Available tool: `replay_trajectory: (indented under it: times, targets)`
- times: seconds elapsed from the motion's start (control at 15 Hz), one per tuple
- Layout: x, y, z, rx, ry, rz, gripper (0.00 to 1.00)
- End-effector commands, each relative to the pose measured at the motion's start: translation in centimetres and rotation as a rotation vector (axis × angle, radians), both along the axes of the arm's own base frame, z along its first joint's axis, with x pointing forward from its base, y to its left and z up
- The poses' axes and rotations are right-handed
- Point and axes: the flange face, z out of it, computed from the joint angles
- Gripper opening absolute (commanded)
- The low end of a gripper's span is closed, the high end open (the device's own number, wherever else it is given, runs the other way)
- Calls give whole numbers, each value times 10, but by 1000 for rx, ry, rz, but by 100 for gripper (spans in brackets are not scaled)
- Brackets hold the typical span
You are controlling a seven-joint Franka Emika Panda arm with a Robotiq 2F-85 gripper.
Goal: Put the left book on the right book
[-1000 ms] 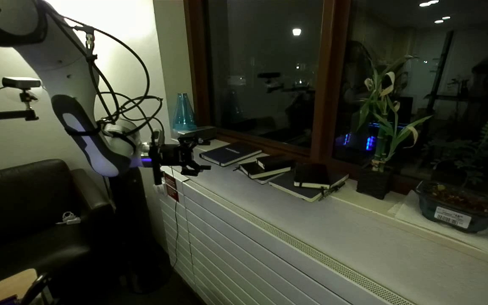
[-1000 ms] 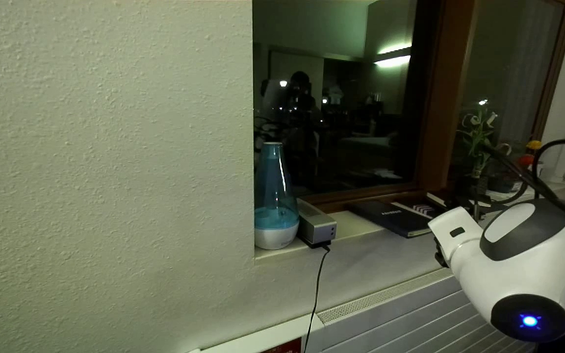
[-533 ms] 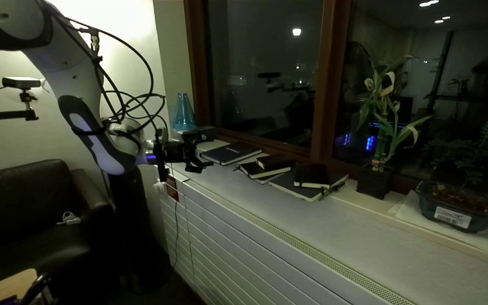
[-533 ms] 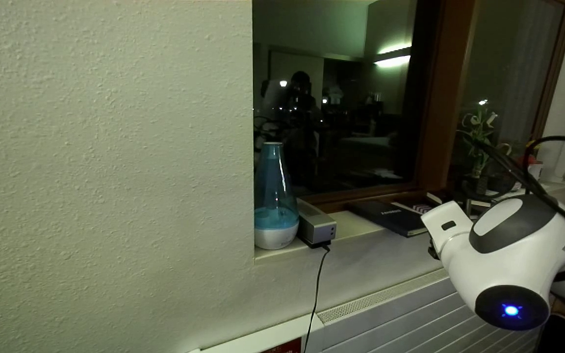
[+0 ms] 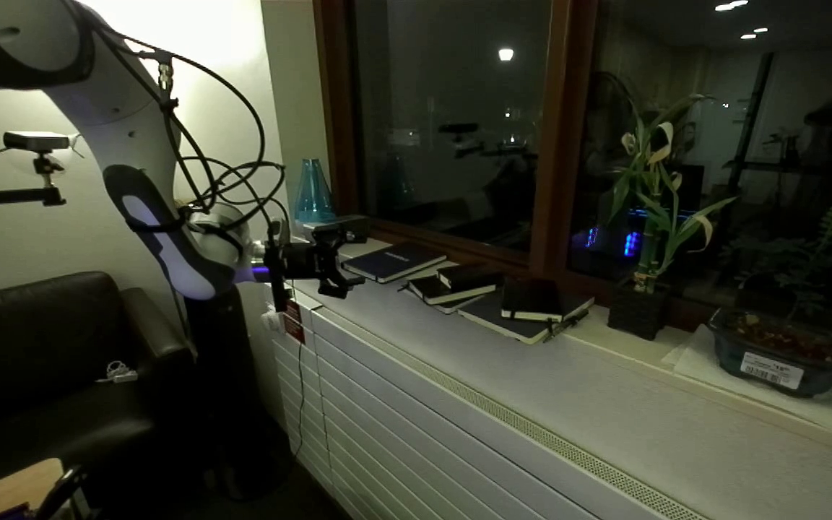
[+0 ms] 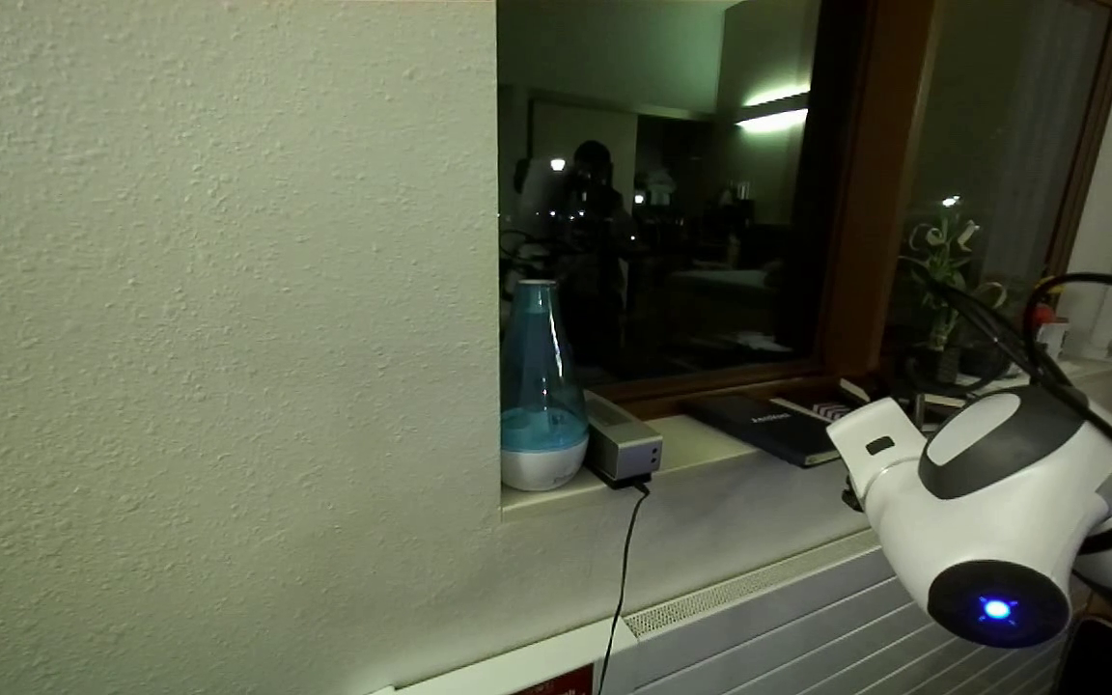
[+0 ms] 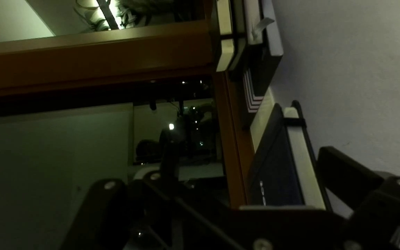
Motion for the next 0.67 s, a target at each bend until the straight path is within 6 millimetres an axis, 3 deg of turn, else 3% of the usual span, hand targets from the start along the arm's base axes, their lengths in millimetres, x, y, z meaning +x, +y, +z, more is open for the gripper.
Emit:
replay_trajectory:
  times: [0.0, 0.6]
  targets:
    - [12, -10, 3, -14, -3, -21, 100]
    - [5, 9, 6, 9, 49, -7, 100]
